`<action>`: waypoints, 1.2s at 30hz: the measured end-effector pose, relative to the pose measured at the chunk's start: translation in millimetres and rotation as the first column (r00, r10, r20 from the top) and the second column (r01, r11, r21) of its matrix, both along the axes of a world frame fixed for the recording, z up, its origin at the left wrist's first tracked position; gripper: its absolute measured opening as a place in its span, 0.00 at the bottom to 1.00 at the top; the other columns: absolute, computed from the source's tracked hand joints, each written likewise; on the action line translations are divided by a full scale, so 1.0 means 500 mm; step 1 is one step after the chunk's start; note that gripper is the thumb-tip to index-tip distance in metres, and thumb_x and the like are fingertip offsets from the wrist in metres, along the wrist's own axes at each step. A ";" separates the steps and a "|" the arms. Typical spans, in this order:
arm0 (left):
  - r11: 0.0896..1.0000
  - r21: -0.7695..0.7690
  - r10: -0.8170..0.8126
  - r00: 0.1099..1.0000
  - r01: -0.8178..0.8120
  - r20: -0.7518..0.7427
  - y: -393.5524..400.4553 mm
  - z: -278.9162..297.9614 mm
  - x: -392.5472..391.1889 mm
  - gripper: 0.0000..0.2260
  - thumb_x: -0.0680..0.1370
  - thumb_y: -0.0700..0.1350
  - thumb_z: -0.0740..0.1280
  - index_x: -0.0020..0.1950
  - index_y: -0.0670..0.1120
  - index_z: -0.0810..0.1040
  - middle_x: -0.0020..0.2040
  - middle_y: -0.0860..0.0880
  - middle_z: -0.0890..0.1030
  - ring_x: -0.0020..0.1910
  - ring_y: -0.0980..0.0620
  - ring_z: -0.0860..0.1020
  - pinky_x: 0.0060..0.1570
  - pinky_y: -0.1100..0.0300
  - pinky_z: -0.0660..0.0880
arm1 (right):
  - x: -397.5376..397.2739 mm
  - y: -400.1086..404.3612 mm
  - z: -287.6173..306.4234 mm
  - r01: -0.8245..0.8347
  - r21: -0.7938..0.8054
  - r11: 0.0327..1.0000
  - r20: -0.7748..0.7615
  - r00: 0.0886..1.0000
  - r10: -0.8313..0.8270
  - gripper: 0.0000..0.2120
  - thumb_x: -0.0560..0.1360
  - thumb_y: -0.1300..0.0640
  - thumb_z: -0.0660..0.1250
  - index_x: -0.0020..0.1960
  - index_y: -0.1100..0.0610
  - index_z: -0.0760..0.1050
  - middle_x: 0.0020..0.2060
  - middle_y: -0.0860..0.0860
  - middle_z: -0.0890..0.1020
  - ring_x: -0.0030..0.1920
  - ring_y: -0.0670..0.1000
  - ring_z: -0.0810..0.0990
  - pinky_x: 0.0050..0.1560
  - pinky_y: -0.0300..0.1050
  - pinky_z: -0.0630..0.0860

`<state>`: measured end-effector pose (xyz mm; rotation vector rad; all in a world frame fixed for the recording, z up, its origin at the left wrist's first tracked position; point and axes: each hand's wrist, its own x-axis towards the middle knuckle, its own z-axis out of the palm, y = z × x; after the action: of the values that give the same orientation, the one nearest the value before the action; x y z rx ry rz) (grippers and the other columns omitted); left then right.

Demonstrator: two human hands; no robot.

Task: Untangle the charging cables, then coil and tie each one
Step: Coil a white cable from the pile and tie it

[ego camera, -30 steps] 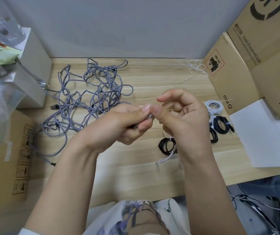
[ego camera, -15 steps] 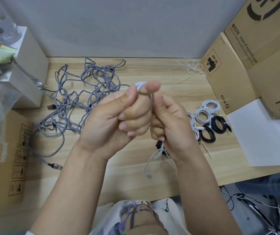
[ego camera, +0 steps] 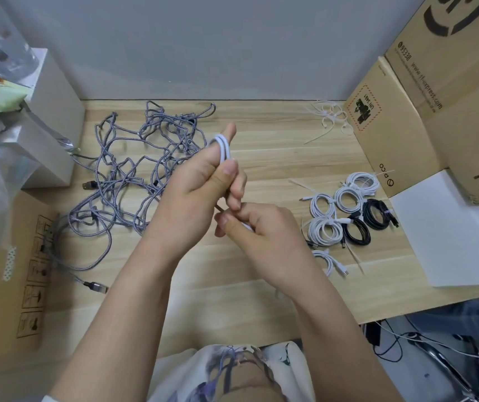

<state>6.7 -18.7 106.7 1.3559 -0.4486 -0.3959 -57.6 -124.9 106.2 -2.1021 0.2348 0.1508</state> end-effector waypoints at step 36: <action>0.649 -0.584 -0.665 0.736 0.488 -0.124 0.024 -0.009 0.016 0.12 0.80 0.48 0.60 0.50 0.43 0.79 0.27 0.55 0.60 0.23 0.58 0.56 0.22 0.68 0.57 | 0.010 -0.056 0.032 0.118 0.353 0.928 0.286 0.931 -0.227 0.07 0.75 0.56 0.66 0.37 0.51 0.77 0.22 0.42 0.72 0.24 0.40 0.67 0.28 0.28 0.62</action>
<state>14.6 -6.8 102.2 0.5542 -0.6596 -0.9596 -52.6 -152.9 122.2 -1.7277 0.1838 -0.2472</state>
